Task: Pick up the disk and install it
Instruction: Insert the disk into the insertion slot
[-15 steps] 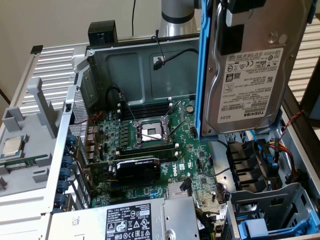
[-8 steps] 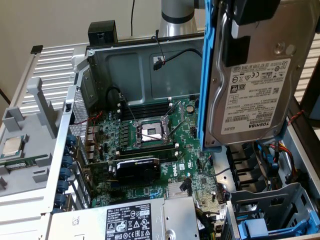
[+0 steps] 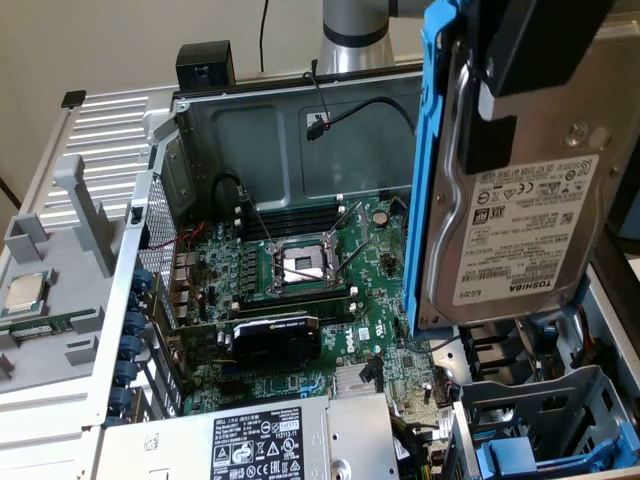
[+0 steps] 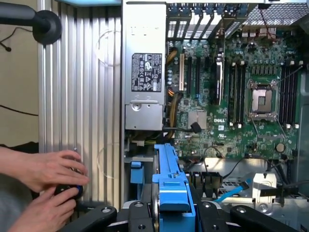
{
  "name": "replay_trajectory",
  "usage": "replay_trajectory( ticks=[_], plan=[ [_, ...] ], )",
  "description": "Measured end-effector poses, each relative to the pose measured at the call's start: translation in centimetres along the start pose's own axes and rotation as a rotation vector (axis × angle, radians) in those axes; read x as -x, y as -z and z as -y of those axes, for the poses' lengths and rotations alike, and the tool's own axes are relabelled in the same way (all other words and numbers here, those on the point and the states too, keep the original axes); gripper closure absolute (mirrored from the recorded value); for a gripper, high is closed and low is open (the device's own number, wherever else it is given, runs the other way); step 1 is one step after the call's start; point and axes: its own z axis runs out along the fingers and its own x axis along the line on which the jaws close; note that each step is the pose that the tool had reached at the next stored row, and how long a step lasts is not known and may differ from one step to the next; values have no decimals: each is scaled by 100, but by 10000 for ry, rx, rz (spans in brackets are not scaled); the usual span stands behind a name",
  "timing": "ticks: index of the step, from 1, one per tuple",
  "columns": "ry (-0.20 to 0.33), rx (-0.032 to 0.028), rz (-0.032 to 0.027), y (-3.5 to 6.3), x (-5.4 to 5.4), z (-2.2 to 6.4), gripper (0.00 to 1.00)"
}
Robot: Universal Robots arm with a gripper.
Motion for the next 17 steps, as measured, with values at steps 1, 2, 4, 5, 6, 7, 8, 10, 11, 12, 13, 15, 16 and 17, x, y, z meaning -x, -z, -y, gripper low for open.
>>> replay_trajectory(
  ticks=[1, 2, 4, 5, 6, 7, 8, 10, 11, 12, 13, 15, 16, 17],
  plan=[
    [-1, 0, 0, -13, -25, 3, 63],
    [-2, 1, -1, -25, -48, 6, 63],
    [-2, 1, -1, -51, -97, 12, 63],
    [-3, 1, 0, -65, -122, 15, 63],
    [-3, 1, 0, -78, -146, 17, 63],
    [-4, 1, -1, -91, -171, 19, 63],
    [-4, 1, -1, -103, -195, 23, 63],
    [-5, 1, 0, -128, -243, 31, 63],
    [-6, 1, 0, -141, -264, 36, 63],
    [-7, 0, 0, -154, -280, 43, 63],
    [-9, 0, 2, -168, -291, 54, 63],
    [-12, 1, -2, -189, -300, 86, 63],
    [-13, 1, -3, -200, -301, 106, 63],
    [-15, 1, -3, -211, -304, 127, 63]
  ],
)
